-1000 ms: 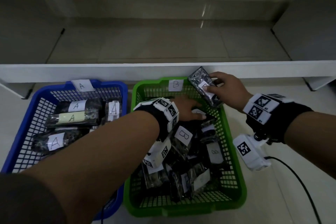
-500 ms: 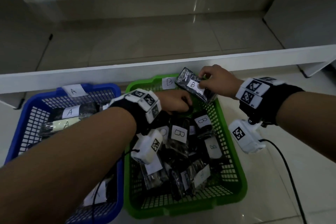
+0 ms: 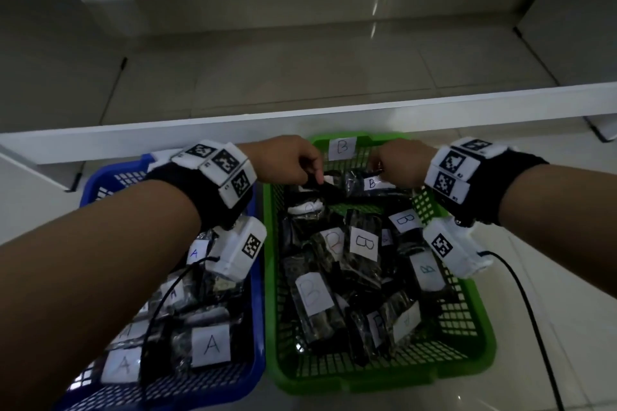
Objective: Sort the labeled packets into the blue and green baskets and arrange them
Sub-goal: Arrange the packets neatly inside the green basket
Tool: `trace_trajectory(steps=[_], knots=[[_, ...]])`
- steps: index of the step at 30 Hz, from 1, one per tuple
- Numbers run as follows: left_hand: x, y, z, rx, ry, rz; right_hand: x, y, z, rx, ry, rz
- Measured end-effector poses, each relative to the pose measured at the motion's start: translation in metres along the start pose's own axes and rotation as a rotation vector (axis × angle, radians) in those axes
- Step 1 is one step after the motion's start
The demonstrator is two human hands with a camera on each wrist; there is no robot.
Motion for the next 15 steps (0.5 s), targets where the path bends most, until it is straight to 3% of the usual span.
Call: trace_trajectory(steps=[4,9,12,15], knots=[[0.014,0.001,-0.009,-0.011,0.201,-0.001,0.007,0.000,-0.002,-0.020,-0.225,0.134],[0.019,0.007,-0.027,-0.016,0.284,0.078,0.015,-0.005,-0.001,-0.036,-0.191,0.283],[0.020,0.009,-0.035,-0.057,0.341,0.122,0.017,-0.004,0.004,-0.013,-0.048,0.241],[0.022,0.012,-0.039,-0.108,0.468,0.108,0.011,0.000,0.007,-0.005,0.012,0.068]])
Point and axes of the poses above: each hand's wrist, its own y-axis towards the middle knuckle, its own x-axis out of the palm, z = x × y, the point moved 3 cm from there along y, towards the middle knuckle, and after that the axes turned 5 degrees about -x, right-handed, at the moved point
